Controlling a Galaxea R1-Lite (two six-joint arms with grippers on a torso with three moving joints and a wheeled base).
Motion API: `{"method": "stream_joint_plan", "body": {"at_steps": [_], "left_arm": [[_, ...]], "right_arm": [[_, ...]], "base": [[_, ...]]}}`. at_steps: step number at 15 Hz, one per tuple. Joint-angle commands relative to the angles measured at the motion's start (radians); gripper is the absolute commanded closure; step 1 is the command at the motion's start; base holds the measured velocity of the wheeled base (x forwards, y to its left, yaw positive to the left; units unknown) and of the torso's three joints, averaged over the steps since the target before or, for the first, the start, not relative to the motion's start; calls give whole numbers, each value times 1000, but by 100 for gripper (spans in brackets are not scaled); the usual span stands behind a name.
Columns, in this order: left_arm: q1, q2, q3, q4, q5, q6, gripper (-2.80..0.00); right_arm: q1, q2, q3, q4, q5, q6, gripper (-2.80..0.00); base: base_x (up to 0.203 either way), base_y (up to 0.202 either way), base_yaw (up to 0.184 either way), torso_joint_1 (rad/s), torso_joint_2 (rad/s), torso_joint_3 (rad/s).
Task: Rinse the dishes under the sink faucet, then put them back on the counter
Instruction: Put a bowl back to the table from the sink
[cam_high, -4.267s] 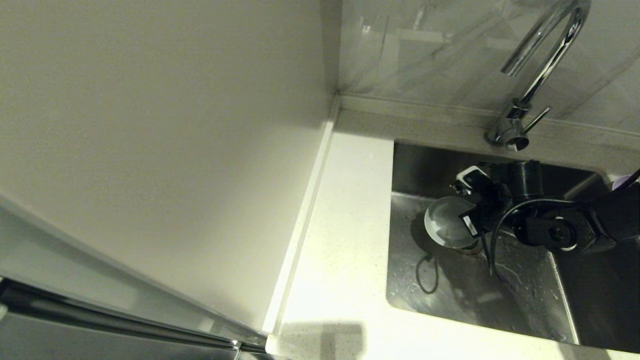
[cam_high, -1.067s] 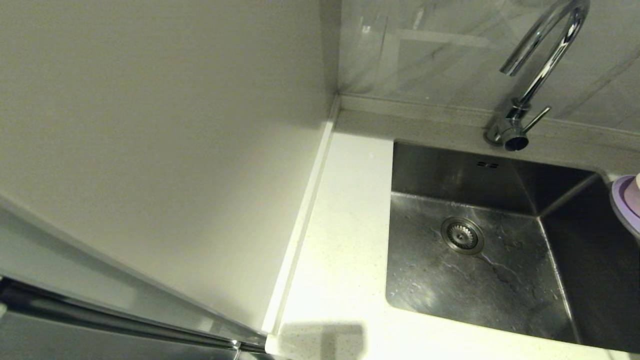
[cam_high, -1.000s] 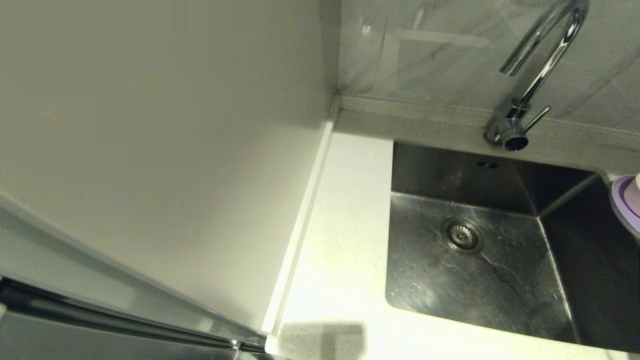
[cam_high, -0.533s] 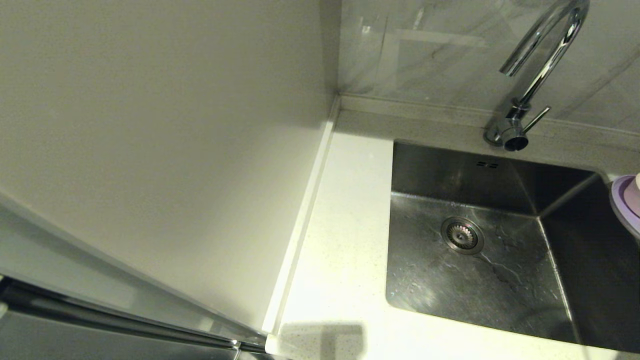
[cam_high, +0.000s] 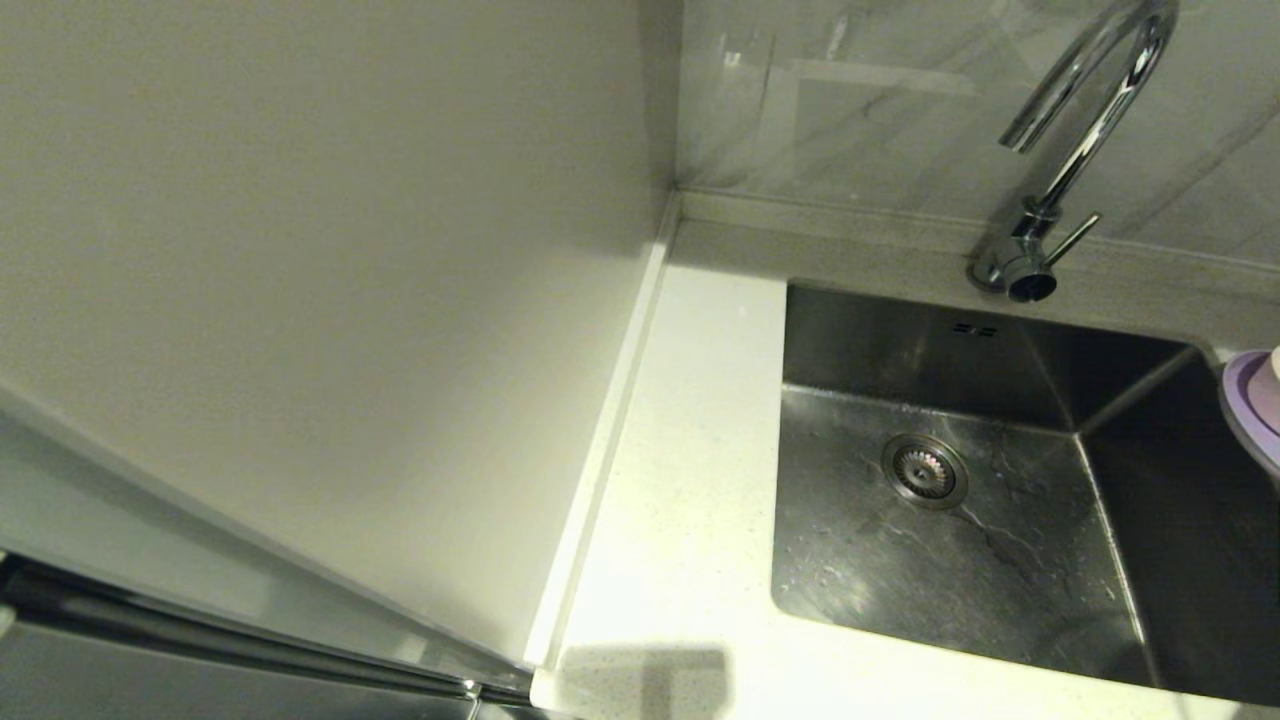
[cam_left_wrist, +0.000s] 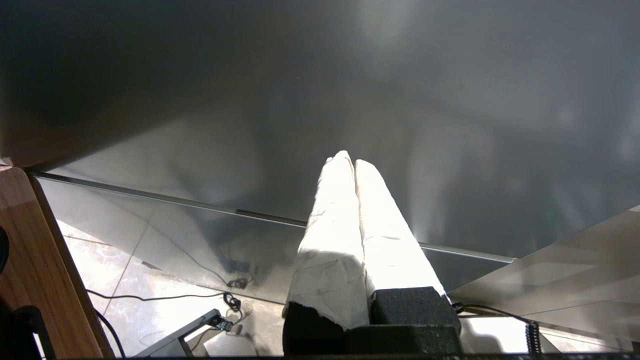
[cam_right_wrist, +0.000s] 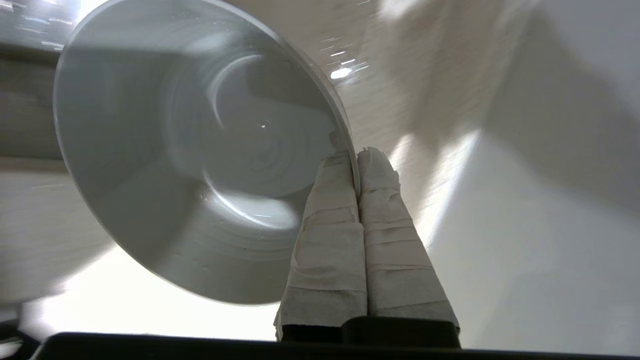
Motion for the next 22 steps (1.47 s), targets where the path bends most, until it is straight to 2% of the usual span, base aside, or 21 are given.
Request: {"method": "stream_joint_plan", "body": {"at_steps": [1,6,9,16,17,22], "left_arm": [[0,0,3,0,0,0,0],[0,0,3,0,0,0,0],[0,0,3,0,0,0,0],[0,0,3,0,0,0,0],[0,0,3,0,0,0,0],[0,0,3,0,0,0,0]], "right_arm": [[0,32,19,-32,1,-14,0],[1,59,15,-34,0,-21,0],[10,60,22,-33,3,-94,0],[38,56,22,-59,-13,-96,0],[40,56,19,-65,-13,-95,-280],[40,51,6,-114,-11,-79,-280]], "base": [[0,0,0,0,0,0],[0,0,0,0,0,0],[0,0,0,0,0,0],[0,0,0,0,0,0],[0,0,0,0,0,0],[0,0,0,0,0,0]]}}
